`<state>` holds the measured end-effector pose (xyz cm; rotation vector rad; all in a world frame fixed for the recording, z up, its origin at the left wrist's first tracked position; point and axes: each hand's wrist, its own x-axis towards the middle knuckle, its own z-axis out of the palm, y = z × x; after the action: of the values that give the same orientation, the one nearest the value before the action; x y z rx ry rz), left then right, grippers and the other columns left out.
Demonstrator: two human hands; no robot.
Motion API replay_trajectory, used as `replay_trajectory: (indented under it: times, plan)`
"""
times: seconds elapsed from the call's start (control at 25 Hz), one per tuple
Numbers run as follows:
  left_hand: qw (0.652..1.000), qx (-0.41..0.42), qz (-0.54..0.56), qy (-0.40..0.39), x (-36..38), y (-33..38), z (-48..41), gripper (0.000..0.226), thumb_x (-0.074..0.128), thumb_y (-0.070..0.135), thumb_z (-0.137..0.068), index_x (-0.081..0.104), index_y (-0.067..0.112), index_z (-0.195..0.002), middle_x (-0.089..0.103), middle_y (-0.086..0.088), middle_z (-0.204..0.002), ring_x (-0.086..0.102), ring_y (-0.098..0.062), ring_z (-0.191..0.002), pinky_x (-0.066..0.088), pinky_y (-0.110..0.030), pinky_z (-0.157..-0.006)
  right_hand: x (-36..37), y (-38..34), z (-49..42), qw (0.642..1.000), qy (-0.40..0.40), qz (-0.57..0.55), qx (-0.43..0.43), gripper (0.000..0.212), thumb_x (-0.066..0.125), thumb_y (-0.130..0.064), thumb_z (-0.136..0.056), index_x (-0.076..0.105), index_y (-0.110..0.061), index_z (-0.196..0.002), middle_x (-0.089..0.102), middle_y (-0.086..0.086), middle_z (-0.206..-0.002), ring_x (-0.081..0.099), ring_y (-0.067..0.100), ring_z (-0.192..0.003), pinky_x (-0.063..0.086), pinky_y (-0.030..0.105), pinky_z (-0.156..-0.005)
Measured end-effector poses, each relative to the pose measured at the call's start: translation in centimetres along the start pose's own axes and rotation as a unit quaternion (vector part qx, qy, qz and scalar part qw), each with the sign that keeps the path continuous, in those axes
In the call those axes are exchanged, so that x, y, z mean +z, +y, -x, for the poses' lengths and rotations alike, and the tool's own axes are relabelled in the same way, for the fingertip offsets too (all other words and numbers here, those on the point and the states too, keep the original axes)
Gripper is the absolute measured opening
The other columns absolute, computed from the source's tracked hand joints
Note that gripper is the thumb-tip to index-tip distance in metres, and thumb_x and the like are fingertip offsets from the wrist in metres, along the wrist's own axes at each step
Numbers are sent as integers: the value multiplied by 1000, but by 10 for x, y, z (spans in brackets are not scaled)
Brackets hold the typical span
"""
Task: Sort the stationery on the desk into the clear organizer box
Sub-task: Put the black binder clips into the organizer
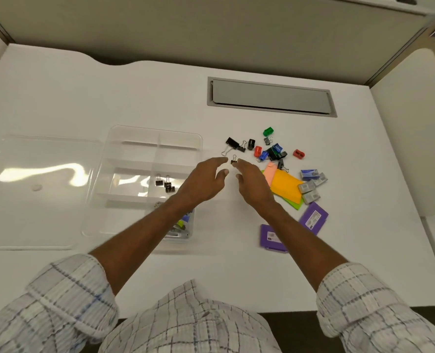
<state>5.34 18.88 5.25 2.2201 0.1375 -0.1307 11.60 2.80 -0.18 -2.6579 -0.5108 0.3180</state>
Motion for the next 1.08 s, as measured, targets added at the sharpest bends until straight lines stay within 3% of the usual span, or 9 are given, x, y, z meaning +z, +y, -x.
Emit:
replay_trajectory:
  times: [0.16, 0.36, 0.56, 0.68, 0.76, 0.92, 1.08]
  plan:
    - [999, -11, -23, -19, 17, 10, -27, 47, 49, 14, -99, 46, 8, -146, 49, -8, -151, 44, -21, -140, 30, -25, -112, 1, 19, -10, 986, -55, 120, -102, 58, 53, -2, -98, 36, -12, -152, 28, 11, -162, 29, 29, -149, 28, 40, -121]
    - [998, -55, -27, -6, 27, 14, -64, 50, 49, 13, -100, 39, 4, -148, 43, -13, -153, 40, -25, -143, 30, -33, -117, -1, 24, -17, 983, -24, 129, -132, 48, 55, -7, -98, 46, -7, -145, 44, 15, -153, 39, 34, -143, 33, 43, -119]
    - [996, -65, -60, 10, 41, 11, -101, 59, 54, -2, -94, 36, 4, -150, 36, -15, -156, 37, -28, -144, 31, -35, -119, -4, 33, -12, 983, -2, 103, -151, 37, 57, -13, -98, 56, -10, -135, 63, 13, -127, 60, 30, -113, 55, 40, -87]
    - [984, -49, -171, -30, 50, 5, -110, 76, 60, -7, -88, 26, 8, -155, 20, -10, -164, 19, -25, -153, 30, -39, -121, -4, 40, -10, 981, 5, 108, -163, 31, 59, -14, -97, 64, -11, -128, 65, 12, -118, 63, 27, -101, 54, 34, -77]
    - [977, -45, -207, -27, 54, 0, -112, 73, 58, -4, -90, 27, 10, -155, 18, -7, -165, 19, -24, -153, 33, -40, -119, -4, 44, -12, 982, -1, 101, -162, 27, 59, -16, -98, 66, -13, -124, 62, 10, -118, 61, 24, -99, 53, 31, -75]
    - [966, -31, -254, -19, 58, -1, -113, 56, 59, 20, -97, 38, 13, -148, 33, -7, -157, 42, -28, -138, 49, -42, -103, -8, 47, -18, 984, -21, 66, -163, 21, 56, -20, -99, 64, -12, -118, 55, 7, -123, 57, 21, -101, 55, 34, -76]
    - [957, -41, -289, -5, 52, 4, -112, 33, 61, 24, -96, 53, 7, -123, 52, -13, -125, 53, -30, -113, 54, -43, -82, -16, 51, -25, 991, -35, -26, -126, 14, 54, -12, -98, 59, -6, -109, 58, 11, -114, 57, 24, -96, 52, 38, -83]
